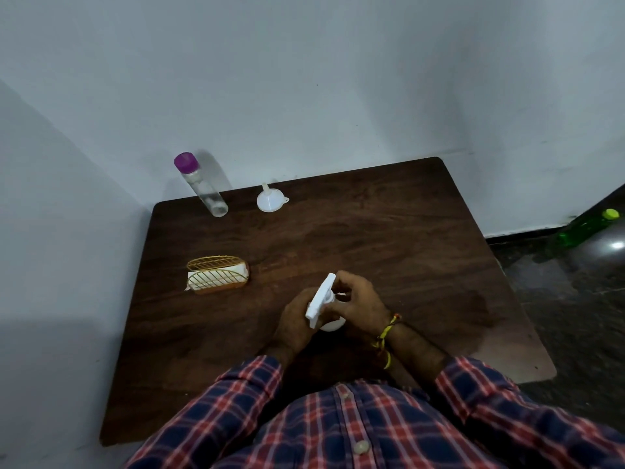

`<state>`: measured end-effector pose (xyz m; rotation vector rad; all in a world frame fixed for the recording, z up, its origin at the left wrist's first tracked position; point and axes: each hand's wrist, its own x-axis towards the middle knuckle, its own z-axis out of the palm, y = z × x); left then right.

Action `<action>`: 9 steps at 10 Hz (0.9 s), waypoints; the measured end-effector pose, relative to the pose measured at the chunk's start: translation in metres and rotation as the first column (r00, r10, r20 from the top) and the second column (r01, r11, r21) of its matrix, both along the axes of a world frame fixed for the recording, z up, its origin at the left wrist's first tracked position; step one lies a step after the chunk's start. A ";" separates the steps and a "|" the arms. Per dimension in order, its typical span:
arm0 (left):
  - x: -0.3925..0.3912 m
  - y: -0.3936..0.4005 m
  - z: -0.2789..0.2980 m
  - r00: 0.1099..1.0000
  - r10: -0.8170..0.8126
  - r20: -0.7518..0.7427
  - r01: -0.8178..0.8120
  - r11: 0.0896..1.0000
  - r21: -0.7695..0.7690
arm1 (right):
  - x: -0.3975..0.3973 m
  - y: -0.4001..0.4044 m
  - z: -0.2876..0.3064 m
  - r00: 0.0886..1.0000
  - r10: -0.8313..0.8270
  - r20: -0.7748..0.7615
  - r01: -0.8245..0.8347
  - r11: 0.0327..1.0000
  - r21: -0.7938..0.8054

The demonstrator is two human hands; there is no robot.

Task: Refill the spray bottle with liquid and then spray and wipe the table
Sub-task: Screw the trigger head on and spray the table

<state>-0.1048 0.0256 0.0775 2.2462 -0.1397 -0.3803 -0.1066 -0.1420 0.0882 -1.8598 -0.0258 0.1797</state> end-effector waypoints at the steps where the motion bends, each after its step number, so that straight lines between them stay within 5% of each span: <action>1: -0.001 -0.004 0.003 1.000 0.013 0.003 -0.013 0.997 -0.071 | 0.001 0.009 0.004 0.998 -0.043 0.036 0.044 0.998 -0.048; 2: 0.002 -0.002 0.001 0.999 -0.029 -0.027 0.027 0.997 -0.076 | 0.007 -0.006 0.003 0.982 0.181 -0.044 -0.181 0.983 0.009; 3: 0.000 0.002 -0.007 0.994 -0.030 -0.107 0.014 0.989 -0.145 | 0.008 -0.011 0.000 0.985 0.167 -0.044 -0.166 0.986 0.016; 4: 0.000 0.005 -0.016 0.985 0.012 -0.172 -0.047 0.978 -0.201 | 0.001 0.004 -0.003 0.998 -0.064 0.017 0.065 0.995 -0.080; 6: -0.001 0.006 -0.019 0.978 0.015 -0.209 -0.068 0.967 -0.246 | 0.008 -0.012 -0.002 0.984 0.175 -0.033 -0.174 0.984 0.027; 9: 0.000 0.010 -0.037 0.970 0.097 -0.225 -0.135 0.978 -0.160 | -0.017 0.022 -0.002 0.969 -0.240 0.063 0.241 0.970 -0.020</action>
